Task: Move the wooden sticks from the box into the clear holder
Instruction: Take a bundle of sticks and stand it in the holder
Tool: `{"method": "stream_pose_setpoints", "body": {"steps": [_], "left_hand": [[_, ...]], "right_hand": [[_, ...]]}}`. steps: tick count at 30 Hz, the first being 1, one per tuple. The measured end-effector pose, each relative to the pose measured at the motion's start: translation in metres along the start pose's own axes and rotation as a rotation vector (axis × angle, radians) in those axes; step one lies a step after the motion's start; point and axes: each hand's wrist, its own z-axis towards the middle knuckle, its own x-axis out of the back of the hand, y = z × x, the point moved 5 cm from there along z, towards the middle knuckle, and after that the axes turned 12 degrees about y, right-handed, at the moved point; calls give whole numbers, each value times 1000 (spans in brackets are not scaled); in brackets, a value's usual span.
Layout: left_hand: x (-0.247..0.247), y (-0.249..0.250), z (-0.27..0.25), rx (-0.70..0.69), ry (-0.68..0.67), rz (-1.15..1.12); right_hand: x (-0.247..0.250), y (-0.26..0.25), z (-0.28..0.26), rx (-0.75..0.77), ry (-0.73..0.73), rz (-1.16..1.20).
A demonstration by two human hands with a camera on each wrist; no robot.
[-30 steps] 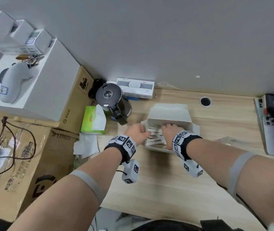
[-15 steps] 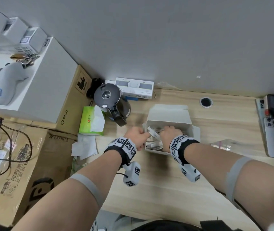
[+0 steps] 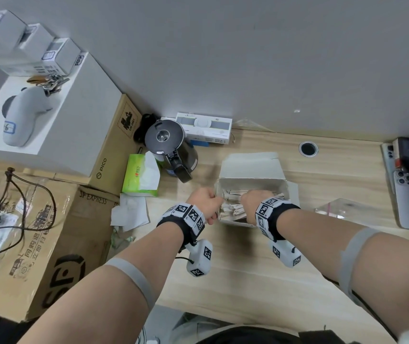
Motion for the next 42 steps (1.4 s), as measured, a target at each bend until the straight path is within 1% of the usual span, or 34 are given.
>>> {"method": "stream_pose_setpoints", "body": {"steps": [4, 7, 9, 13, 17, 20, 22, 25, 27, 31, 36, 38, 40, 42], "left_hand": [[2, -1, -4, -12, 33, 3], [5, 0, -6, -20, 60, 9], [10, 3, -7, -26, 102, 1], [23, 17, -10, -80, 230, 6], [30, 31, -15, -105, 301, -89], [37, 42, -20, -160, 378, -236], [37, 54, -23, -226, 363, -339], [32, 81, -33, -333, 265, -417], [32, 105, -44, -406, 245, -374], [31, 143, -57, -554, 303, -199], [17, 189, -76, -647, 288, -257], [8, 213, -86, -691, 285, -274], [-2, 238, -97, -736, 269, -257], [-15, 261, -107, -779, 219, -276]], "right_hand": [[6, 4, -5, 6, 51, 64], [14, 6, -9, 37, 70, 100], [18, 8, -11, 55, 74, 132], [24, 11, -18, 55, 110, 187], [36, 14, -25, 46, 192, 304], [47, 17, -35, 53, 267, 392], [55, 17, -40, 48, 309, 484], [69, 20, -48, 11, 386, 694], [78, 23, -53, -8, 443, 786], [87, 42, -66, -142, 544, 994], [97, 71, -102, -224, 596, 1289], [99, 90, -119, -300, 604, 1324], [102, 114, -136, -376, 602, 1260], [106, 135, -152, -393, 621, 1185]]}}
